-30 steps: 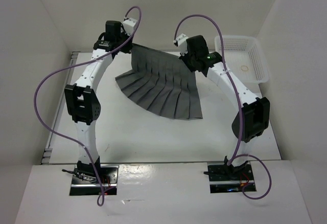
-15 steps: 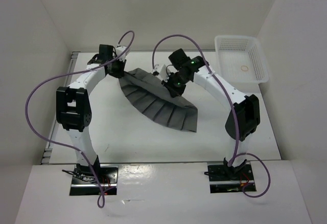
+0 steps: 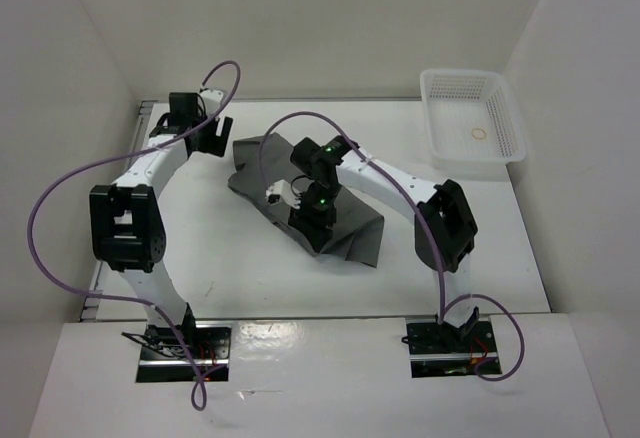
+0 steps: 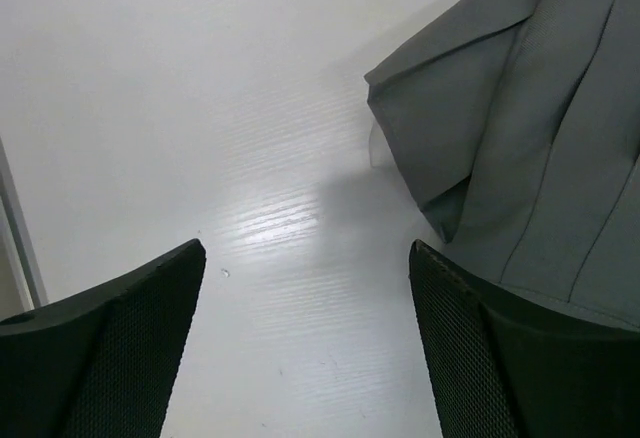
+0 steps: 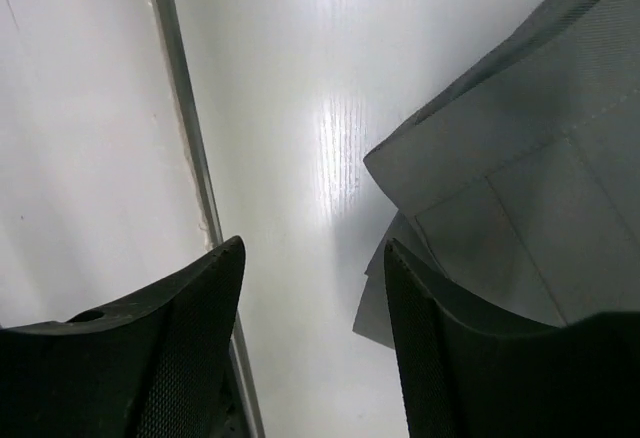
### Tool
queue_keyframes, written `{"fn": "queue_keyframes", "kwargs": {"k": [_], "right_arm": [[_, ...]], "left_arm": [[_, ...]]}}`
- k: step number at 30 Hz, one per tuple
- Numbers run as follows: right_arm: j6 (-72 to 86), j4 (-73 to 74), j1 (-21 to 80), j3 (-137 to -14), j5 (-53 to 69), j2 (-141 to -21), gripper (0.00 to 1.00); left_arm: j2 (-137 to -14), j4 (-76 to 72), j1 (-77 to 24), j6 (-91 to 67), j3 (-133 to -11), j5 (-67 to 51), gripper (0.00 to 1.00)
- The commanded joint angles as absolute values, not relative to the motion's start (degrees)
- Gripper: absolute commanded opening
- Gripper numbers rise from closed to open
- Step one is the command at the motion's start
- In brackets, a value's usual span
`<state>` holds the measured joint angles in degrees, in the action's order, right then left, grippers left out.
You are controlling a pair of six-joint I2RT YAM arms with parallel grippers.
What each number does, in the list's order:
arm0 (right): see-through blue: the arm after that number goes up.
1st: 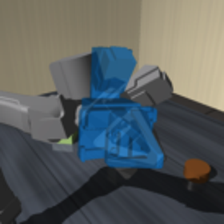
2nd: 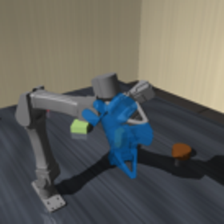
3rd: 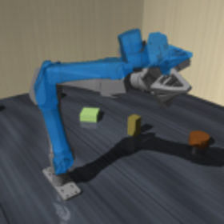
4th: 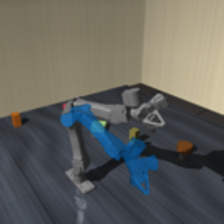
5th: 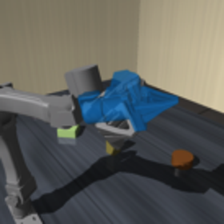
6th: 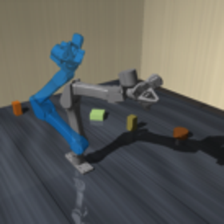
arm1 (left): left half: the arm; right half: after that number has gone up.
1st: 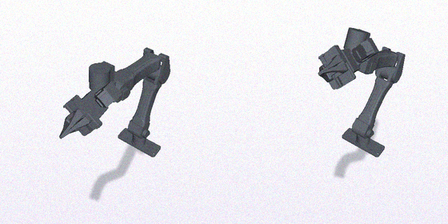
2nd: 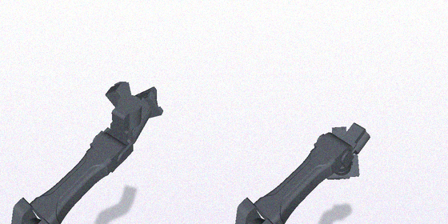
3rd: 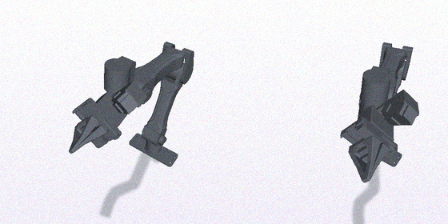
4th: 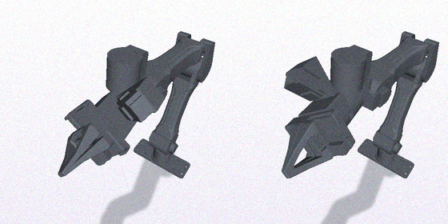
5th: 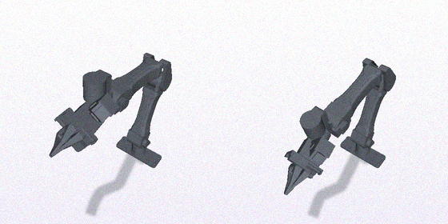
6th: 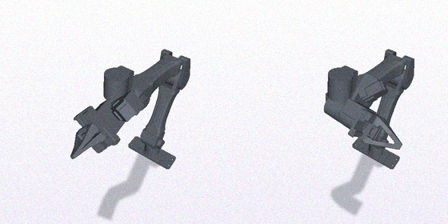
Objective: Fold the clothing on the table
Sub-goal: Fold the skirt
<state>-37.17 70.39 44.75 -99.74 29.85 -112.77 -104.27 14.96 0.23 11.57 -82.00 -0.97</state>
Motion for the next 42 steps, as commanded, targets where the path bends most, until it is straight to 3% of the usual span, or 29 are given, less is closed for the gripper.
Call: {"fn": "queue_keyframes", "kwargs": {"k": [1, 4, 10, 16, 18, 29, 42], "right_arm": [[-37.5, 73.0, 44.6, -101.1, 32.3, -113.4, 0.64], [-29.5, 64.7, 44.6, -101.1, 26.7, -111.0, 0.73], [-11.3, 47.4, 45.2, -102.1, 12.4, -112.7, 0.84], [4.9, 46.1, 45.2, -111.4, 0.1, -123.8, 0.89], [9.8, 46.1, 45.2, -112.8, -3.8, -127.0, 0.99], [23.3, 45.0, 43.2, -120.3, -15.0, -133.9, 0.99], [29.6, 43.6, 42.1, -119.8, -15.5, -137.7, 0.99]], "left_arm": [[-99.5, 12.9, 2.3, 8.6, -80.3, 1.2, 0.91], [-96.8, 15.0, 4.2, 4.4, -78.8, 2.0, 1.00], [-89.2, 21.9, 8.0, -1.7, -75.2, 0.5, 1.00], [-81.5, 26.6, 11.9, -1.7, -70.5, 0.7, 1.00], [-80.2, 27.3, 11.9, -1.1, -68.8, 1.6, 1.00], [-72.5, 27.9, 15.6, -1.1, -60.1, 4.7, 1.00], [-73.0, 27.3, 17.4, -1.1, -60.1, 2.1, 1.00]]}}
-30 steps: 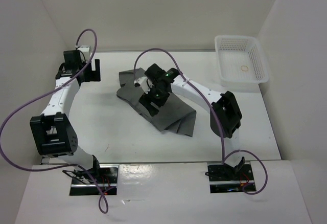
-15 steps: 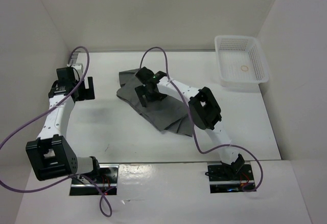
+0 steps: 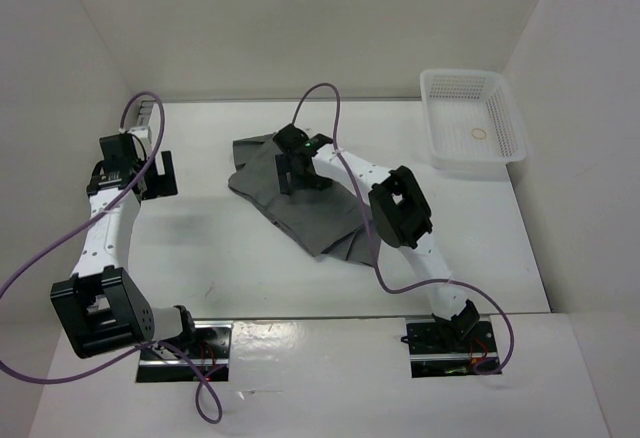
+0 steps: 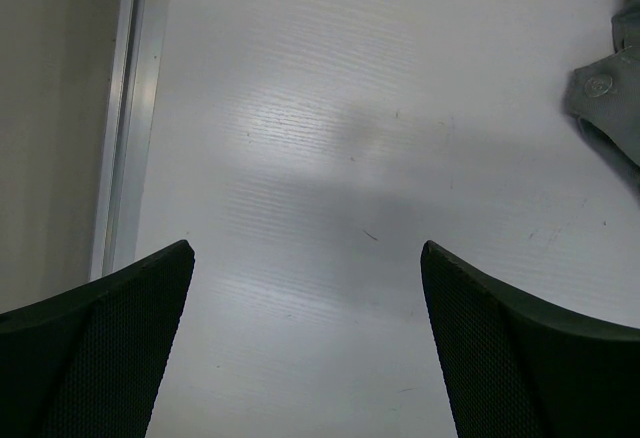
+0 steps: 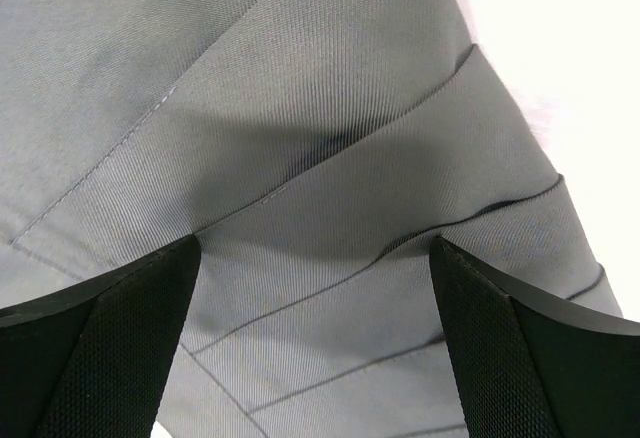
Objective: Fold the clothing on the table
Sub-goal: Fold the skirt
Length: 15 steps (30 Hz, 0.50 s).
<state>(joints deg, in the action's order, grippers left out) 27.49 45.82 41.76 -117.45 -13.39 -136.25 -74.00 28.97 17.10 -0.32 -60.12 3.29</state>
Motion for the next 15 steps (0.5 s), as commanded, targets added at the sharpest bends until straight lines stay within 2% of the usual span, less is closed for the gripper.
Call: {"fn": "queue_keyframes", "kwargs": {"k": [1, 7, 12, 15], "right_arm": [[29.6, 43.6, 42.1, -119.8, -15.5, -138.3, 0.99], [22.3, 43.6, 42.1, -119.3, -15.6, -139.5, 0.99], [5.4, 45.5, 43.2, -117.0, -15.3, -139.0, 0.99], [-6.2, 50.7, 43.2, -115.7, -8.3, -139.7, 0.99]], "left_arm": [[-73.0, 27.3, 17.4, -1.1, -60.1, 2.1, 1.00], [-74.1, 27.3, 17.4, -1.1, -60.1, 2.1, 1.00], [-74.1, 27.3, 17.4, -1.1, -60.1, 2.1, 1.00], [-74.6, 27.3, 17.4, -1.1, -60.1, 1.6, 1.00]]}}
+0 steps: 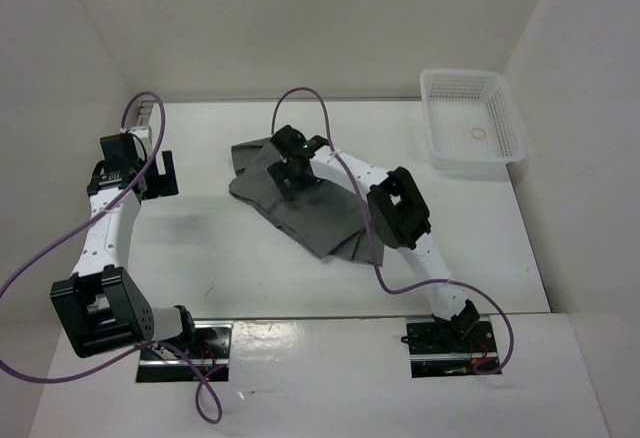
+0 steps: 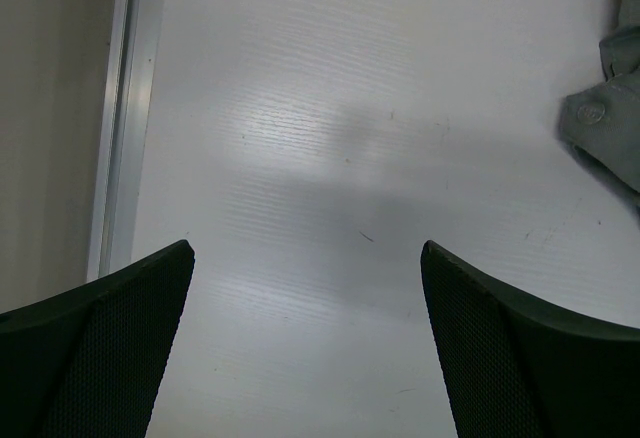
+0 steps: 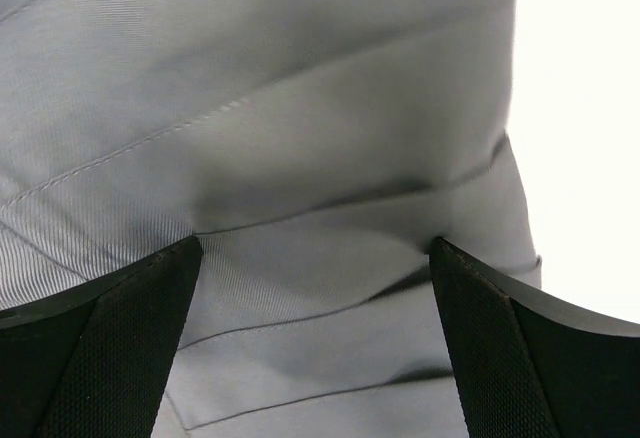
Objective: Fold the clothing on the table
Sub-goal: Fold the skirt
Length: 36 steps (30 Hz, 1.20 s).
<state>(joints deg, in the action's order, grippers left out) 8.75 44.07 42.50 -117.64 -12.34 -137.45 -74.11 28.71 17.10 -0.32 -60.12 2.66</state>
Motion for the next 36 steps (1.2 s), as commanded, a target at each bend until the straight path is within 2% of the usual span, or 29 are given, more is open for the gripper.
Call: {"fn": "queue_keyframes", "kwargs": {"k": [1, 6, 10, 16, 30, 36], "right_arm": [[-9.3, 51.6, 43.2, -114.5, -6.4, -139.7, 0.99], [-23.7, 51.7, 42.6, -102.4, 3.1, -130.6, 0.99], [-37.1, 58.0, 42.6, -100.5, 11.2, -128.1, 0.99], [-46.3, 60.0, 42.6, -98.6, 12.5, -127.5, 0.99], [-44.1, 57.5, 42.6, -114.8, 14.9, -134.4, 0.99], [-44.1, 54.6, 42.6, -121.2, 11.9, -138.4, 0.99]], "left_arm": [[-74.6, 27.3, 17.4, -1.1, -60.1, 1.6, 1.00], [-75.1, 27.3, 17.4, -0.6, -60.1, -0.2, 1.00], [-75.1, 27.3, 17.4, -0.6, -60.6, -0.2, 1.00], [-75.1, 27.3, 17.4, -0.1, -60.6, -1.9, 1.00], [-74.6, 28.9, 17.4, 3.1, -60.1, -9.8, 1.00], [-79.2, 30.1, 17.4, 4.3, -61.2, -15.0, 1.00]]}}
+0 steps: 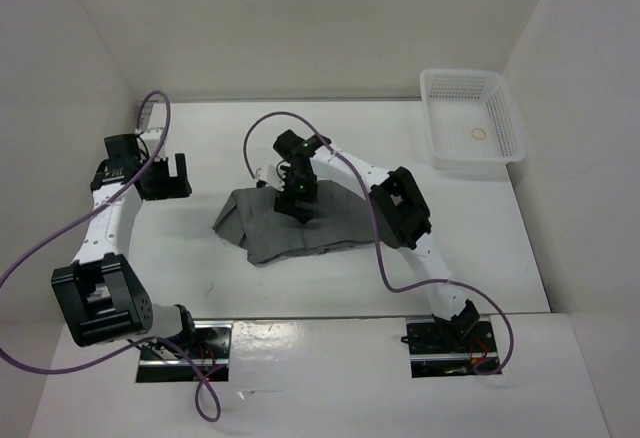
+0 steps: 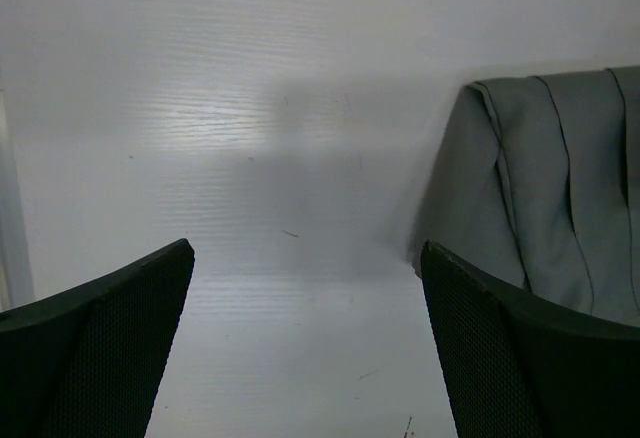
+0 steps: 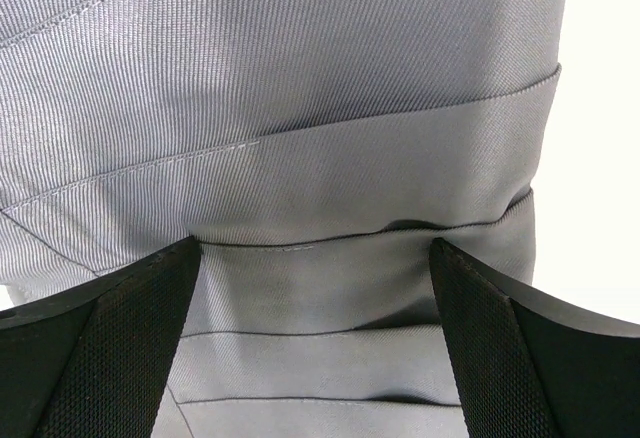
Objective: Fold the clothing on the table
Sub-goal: Fold the skirt
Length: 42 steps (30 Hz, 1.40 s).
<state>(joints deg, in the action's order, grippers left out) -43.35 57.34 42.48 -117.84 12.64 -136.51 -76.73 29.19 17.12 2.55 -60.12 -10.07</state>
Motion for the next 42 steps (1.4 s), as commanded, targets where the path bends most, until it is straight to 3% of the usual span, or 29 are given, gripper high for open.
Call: {"fn": "queue_keyframes", "kwargs": {"k": [1, 8, 12, 15, 20, 24, 31, 42], "right_arm": [[-44.1, 53.9, 42.6, -121.9, 11.2, -138.4, 0.99], [-40.7, 64.7, 41.8, -140.8, 19.8, -136.6, 0.99], [-39.6, 71.2, 36.8, -142.5, 24.8, -130.4, 0.99], [-38.2, 71.7, 31.7, -137.5, 25.6, -124.3, 0.99], [-36.2, 62.3, 25.5, -113.4, 22.9, -108.1, 0.99], [-35.7, 60.0, 24.0, -103.2, 17.7, -98.6, 0.99], [-33.9, 58.4, 18.4, -97.3, 16.5, -92.0, 0.99], [-32.9, 56.3, 16.4, -95.1, 14.9, -90.1, 0.99]], "left_arm": [[-80.0, 30.6, 17.4, 4.3, -61.8, -16.4, 1.00], [-90.9, 32.3, 13.2, 8.7, -67.5, -29.0, 1.00], [-97.3, 31.8, 12.6, 12.0, -70.7, -39.1, 1.00], [-104.0, 32.3, 10.7, 15.4, -75.2, -44.6, 0.99], [-114.4, 34.4, 9.6, 21.3, -79.3, -45.9, 0.96], [-120.2, 36.4, 9.6, 23.6, -82.8, -45.4, 0.93], [-124.9, 36.9, 7.7, 24.9, -85.0, -44.6, 0.84], [-125.4, 41.2, 5.8, 29.6, -83.9, -41.7, 0.57]]}}
